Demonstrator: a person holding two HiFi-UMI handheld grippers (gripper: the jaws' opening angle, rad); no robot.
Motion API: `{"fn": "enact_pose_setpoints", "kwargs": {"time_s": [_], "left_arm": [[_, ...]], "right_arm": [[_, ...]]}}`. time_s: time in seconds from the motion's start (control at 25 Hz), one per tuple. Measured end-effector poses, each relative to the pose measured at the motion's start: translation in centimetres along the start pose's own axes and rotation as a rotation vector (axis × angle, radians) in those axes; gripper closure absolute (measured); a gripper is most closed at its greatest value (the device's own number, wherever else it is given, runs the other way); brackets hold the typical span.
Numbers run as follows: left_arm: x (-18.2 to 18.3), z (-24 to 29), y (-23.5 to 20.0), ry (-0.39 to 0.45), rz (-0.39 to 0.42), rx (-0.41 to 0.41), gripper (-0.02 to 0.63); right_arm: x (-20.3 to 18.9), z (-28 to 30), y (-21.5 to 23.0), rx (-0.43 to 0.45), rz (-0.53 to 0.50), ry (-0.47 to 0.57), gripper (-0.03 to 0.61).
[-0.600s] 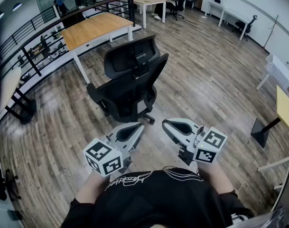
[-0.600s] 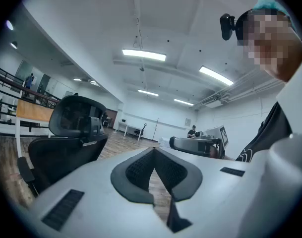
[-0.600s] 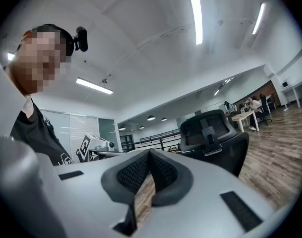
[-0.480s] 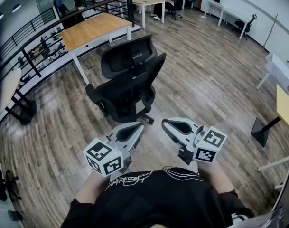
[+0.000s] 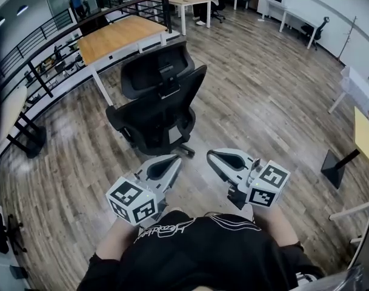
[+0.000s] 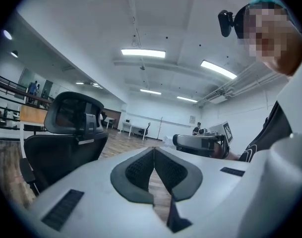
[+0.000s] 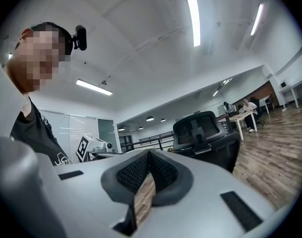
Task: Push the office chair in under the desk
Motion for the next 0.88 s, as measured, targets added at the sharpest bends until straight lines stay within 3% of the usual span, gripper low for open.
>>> {"fn": "enact_pose_setpoints", "kwargs": {"time_s": [0.52,0.68,0.88], "left_arm": [[-0.5,8.3,-11.5,-0.047,-0.014,0.072,0.604],[0.6,10.0,-15.7,-0.062,0.066,0.113,0.592],[0.8,10.4,-21.4,-0.085,0.160,0.187,0.524]], "right_arm": [[-0.7,3.6,12.1,-0.079,0.027,-0.068,0.535],[0.1,6.2,16.4,-0.087,0.033,-0.094,0.535],[0.9,8.6,21.6,-0.097,-0.008,-0.158,0.534]]}}
Point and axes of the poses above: the fingertips, and each gripper's own axes: z forward along the fingers, y to its right, x out of its top, the point moved 3 cm from there along -z, backward along the fingers, and after that the axes turned 13 degrees about x, right-handed, at the moved point
